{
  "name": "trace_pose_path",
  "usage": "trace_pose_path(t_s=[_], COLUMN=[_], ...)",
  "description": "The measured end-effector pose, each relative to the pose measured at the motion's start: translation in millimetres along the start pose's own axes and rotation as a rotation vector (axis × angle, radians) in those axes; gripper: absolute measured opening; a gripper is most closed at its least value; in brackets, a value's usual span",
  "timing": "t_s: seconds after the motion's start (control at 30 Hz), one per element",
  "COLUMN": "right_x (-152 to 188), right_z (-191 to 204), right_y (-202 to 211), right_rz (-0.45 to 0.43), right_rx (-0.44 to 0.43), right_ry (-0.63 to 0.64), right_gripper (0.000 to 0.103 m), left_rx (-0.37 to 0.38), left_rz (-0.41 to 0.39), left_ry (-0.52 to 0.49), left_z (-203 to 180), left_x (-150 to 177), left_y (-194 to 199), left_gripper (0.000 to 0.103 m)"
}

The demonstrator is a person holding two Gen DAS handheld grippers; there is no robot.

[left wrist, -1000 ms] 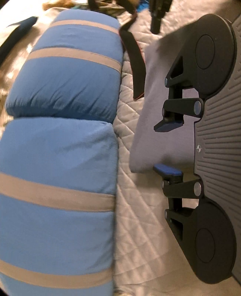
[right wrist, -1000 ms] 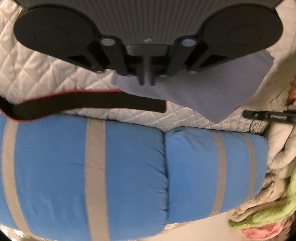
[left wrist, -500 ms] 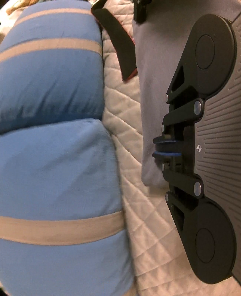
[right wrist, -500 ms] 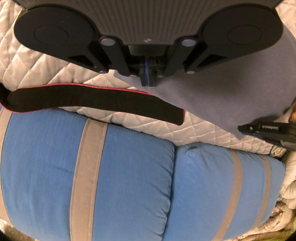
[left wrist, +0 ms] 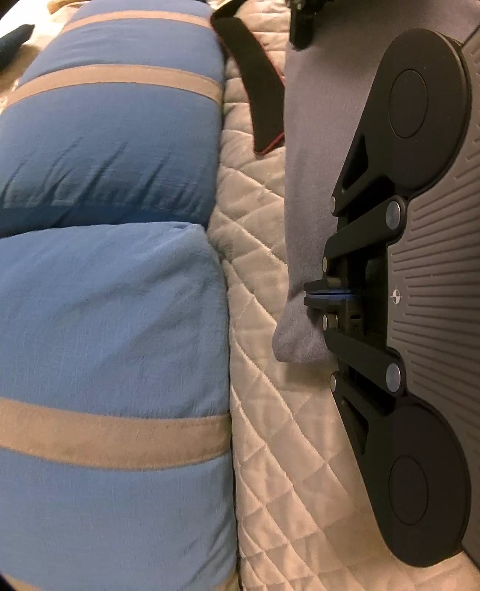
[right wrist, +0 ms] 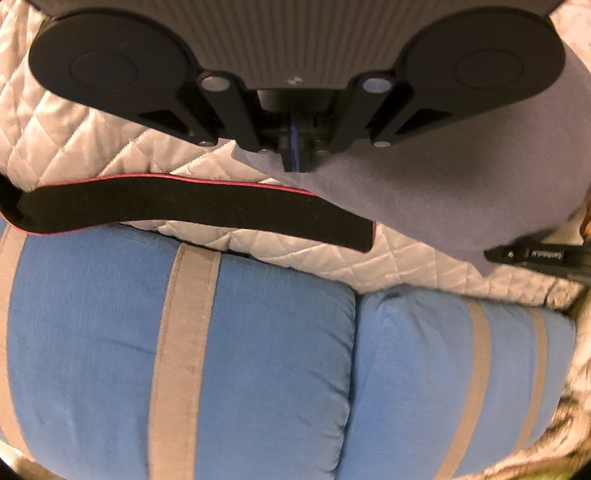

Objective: Fold clothes

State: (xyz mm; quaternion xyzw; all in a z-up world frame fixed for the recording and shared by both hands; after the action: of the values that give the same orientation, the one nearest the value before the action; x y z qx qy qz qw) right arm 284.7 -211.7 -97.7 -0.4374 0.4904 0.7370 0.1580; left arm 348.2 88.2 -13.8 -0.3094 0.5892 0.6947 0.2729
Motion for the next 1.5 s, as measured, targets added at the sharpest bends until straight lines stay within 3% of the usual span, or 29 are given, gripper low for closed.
trace_pose_path(t_s=[0.27,0.4,0.5,0.63,0.8,1.03,1.2,1.37,1.5], right_x=[1.3,17.7,34.9,39.1,40.9,42.0,59.7,72.5,80.1], right_z=[19.6,27.2,22.8,18.8,17.3,32.4,45.8,47.4,48.0], right_y=[43.5,47.0,34.2,30.0,34.7,80.1,93.6,84.4,79.2], right_rz=[-0.056,-0.001,0.075,0.063,-0.001,-0.096,-0.059,0.001,0.030], right_rx=[0.013,0.038,0.057,0.054,0.044,0.080,0.092,0.099,0.101], right_ry=[0.001,-0.007,-0.026,-0.036,-0.012,-0.016,-0.006,0.003,0.004], right_gripper=[0.002,0.002,0.002,0.004,0.009,0.003,0.003,0.002,0.003], left_rx=[-0.044,-0.032,-0.040,-0.024,0.007,0.021,0.007,-0.037,-0.035], left_rz=[-0.071,-0.048,0.006,0.098,0.091,0.008,0.003,0.114,0.126], left_ry=[-0.032,-0.032,-0.062,-0.016,0.052,0.080,0.001,-0.018,-0.023], left_z=[1.0,-1.9,-7.6,-7.5,0.8,5.0,-6.6,-4.6,-3.6], left_x=[6.5,26.8,44.1,58.8,59.1,63.0,76.9,98.2,106.0], left_y=[70.5,90.5,83.7,64.5,62.6,114.4,133.9,120.2,114.4], left_gripper=[0.001,0.001,0.001,0.001,0.001,0.001,0.001,0.001,0.001])
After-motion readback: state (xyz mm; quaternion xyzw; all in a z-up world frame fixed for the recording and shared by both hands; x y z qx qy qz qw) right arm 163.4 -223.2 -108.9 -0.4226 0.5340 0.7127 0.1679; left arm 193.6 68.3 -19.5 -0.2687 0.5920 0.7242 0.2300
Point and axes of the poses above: each gripper's, at about its wrist camera, not at the fingertips, and y roughly against the way its jaws point, z to its left, x to its underside, the point moved 7 cm from there along -y, roughly the way its jaws point, and after that the axes turned 11 degrees about -x, right-handed, at the moved point
